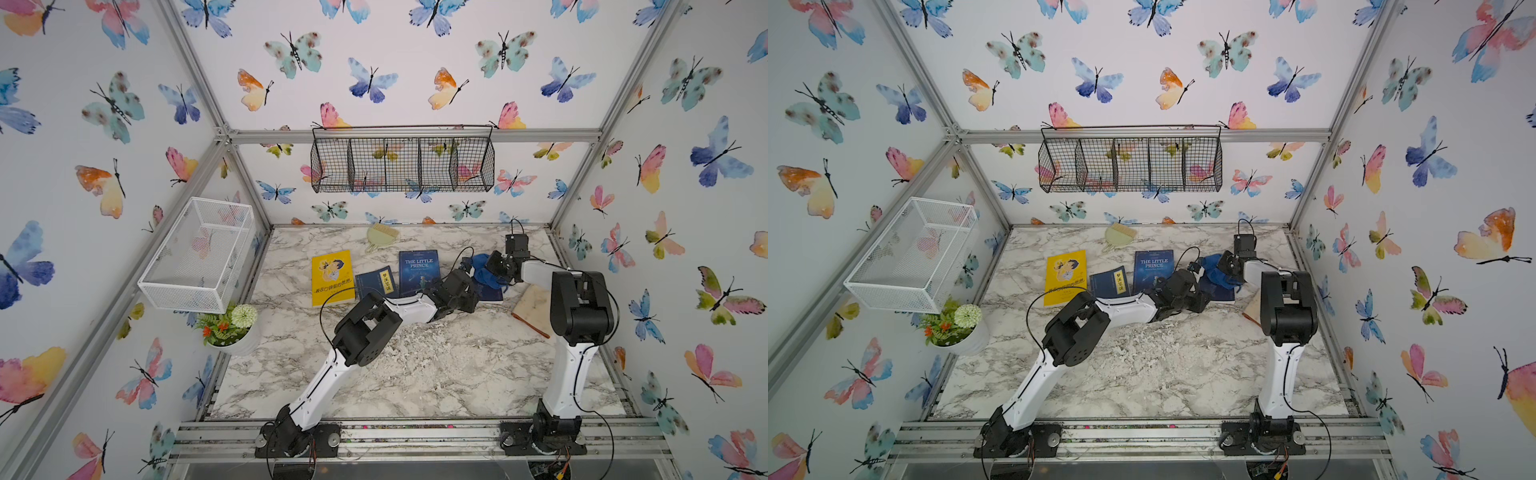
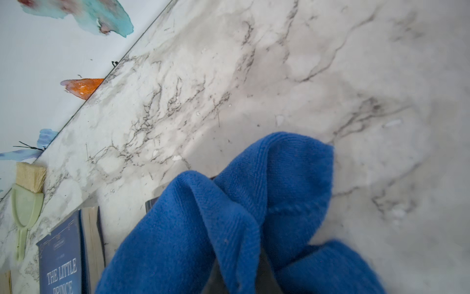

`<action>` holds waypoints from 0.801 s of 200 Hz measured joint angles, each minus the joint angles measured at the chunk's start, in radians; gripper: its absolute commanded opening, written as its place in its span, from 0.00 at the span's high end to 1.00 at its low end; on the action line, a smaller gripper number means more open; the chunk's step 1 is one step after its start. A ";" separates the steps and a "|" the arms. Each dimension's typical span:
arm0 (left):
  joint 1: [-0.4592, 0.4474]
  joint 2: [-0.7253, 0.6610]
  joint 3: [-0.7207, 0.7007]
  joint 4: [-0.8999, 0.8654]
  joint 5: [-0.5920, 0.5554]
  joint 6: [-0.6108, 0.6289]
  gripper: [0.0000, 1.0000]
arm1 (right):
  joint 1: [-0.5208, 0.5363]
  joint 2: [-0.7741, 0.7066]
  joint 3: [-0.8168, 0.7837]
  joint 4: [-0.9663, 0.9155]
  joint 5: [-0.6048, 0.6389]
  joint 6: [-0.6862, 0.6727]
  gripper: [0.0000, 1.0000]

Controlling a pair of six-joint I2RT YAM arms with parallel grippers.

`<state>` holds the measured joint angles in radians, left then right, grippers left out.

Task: Wipe the cover of the book
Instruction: Wipe the dirt from the cover of the book.

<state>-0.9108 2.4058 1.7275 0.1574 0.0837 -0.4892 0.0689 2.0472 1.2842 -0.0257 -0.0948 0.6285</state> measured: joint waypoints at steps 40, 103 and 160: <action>0.001 -0.002 0.000 -0.004 0.002 -0.005 0.63 | 0.000 -0.204 -0.265 0.020 0.003 0.017 0.96; 0.002 -0.002 -0.003 -0.003 0.004 -0.015 0.64 | 0.001 -0.045 -0.042 -0.030 0.011 0.020 0.96; 0.005 -0.010 -0.023 0.003 0.011 -0.032 0.65 | 0.001 0.095 0.145 -0.042 0.007 0.035 0.96</action>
<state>-0.9062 2.3962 1.7050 0.1604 0.0944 -0.5209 0.0696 2.1418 1.4292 -0.0677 -0.0879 0.6640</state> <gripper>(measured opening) 0.352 0.099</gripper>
